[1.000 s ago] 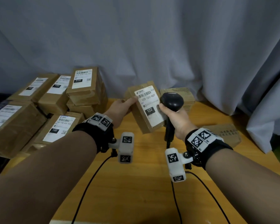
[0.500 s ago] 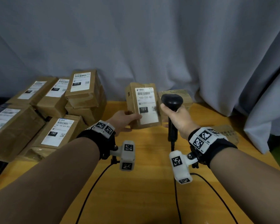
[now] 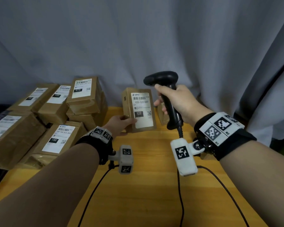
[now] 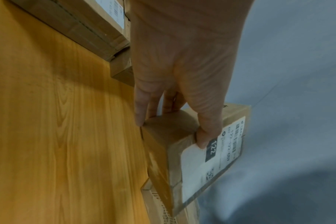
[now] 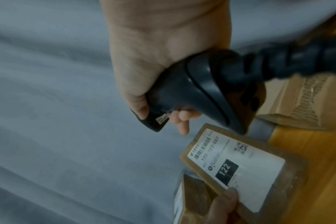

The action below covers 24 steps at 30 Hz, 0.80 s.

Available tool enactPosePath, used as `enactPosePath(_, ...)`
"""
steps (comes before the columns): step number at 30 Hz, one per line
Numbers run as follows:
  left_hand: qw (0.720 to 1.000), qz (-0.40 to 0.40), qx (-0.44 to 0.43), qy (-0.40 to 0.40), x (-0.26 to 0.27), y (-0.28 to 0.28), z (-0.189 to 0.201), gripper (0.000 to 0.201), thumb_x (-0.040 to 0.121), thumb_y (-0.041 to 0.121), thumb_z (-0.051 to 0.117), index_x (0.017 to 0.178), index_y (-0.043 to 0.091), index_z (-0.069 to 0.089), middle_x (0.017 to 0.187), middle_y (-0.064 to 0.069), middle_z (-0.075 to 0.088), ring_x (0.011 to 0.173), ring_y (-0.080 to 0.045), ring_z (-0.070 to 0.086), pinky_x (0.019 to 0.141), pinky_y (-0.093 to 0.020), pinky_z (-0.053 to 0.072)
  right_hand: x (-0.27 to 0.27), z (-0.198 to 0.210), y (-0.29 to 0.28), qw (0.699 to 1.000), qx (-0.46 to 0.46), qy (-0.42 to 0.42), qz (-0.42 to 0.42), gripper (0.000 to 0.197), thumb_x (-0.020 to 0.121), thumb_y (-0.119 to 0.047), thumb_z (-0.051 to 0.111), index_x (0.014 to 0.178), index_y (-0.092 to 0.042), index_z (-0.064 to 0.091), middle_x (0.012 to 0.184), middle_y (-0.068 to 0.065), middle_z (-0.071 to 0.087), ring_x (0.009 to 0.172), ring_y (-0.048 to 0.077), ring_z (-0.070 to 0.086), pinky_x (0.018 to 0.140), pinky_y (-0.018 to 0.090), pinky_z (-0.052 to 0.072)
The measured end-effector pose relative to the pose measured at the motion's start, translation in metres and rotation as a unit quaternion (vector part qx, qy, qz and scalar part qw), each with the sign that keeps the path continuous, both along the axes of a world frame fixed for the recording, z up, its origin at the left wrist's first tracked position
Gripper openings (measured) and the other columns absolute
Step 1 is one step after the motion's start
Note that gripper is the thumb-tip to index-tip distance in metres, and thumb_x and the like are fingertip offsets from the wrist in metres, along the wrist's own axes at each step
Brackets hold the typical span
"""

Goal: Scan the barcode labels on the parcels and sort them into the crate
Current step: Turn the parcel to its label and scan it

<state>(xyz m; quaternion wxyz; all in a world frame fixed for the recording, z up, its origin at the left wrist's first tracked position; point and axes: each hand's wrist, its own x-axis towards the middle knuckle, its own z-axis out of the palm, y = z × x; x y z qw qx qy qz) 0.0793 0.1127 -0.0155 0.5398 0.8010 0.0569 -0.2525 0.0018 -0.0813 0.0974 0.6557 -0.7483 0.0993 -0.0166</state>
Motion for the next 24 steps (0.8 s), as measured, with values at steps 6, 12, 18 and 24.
enactPosePath(6,1.0,0.008,-0.028,0.002,-0.005,-0.006,0.002,0.051,0.083,0.03,0.071,0.128,0.014,0.054,0.121,-0.003,0.063,0.11,-0.021,0.059,0.092,-0.04,0.053,-0.003,-0.009,-0.001,0.995,-0.071,0.072,-0.009,0.03,0.091,-0.031,0.062,0.082,-0.002,0.064,0.06,0.011,0.062,0.044,0.017,0.057,0.045,0.023,0.05)
enactPosePath(12,1.0,0.005,-0.023,0.003,-0.008,-0.009,-0.001,0.05,0.084,0.03,0.071,0.128,0.013,0.055,0.123,-0.003,0.062,0.112,-0.021,0.058,0.088,-0.037,0.053,0.002,0.004,-0.003,0.994,-0.083,0.071,-0.01,0.03,0.09,-0.03,0.061,0.075,-0.005,0.063,0.06,0.01,0.061,0.048,0.02,0.057,0.048,0.026,0.049)
enactPosePath(18,1.0,0.004,-0.009,0.006,-0.008,-0.008,-0.002,0.052,0.083,0.031,0.071,0.129,0.013,0.054,0.122,-0.003,0.063,0.111,-0.021,0.059,0.086,-0.036,0.054,0.005,0.017,-0.003,0.986,-0.125,0.111,0.014,0.031,0.09,-0.032,0.061,0.088,-0.002,0.064,0.063,0.012,0.063,0.049,0.021,0.059,0.046,0.025,0.049)
enactPosePath(24,1.0,0.003,-0.001,0.007,-0.008,-0.004,-0.005,0.049,0.083,0.031,0.072,0.126,0.013,0.056,0.12,-0.003,0.064,0.109,-0.021,0.06,0.088,-0.038,0.054,0.006,0.025,0.004,0.985,-0.127,0.114,0.014,0.029,0.091,-0.032,0.06,0.084,-0.004,0.062,0.059,0.008,0.061,0.043,0.017,0.057,0.043,0.022,0.049)
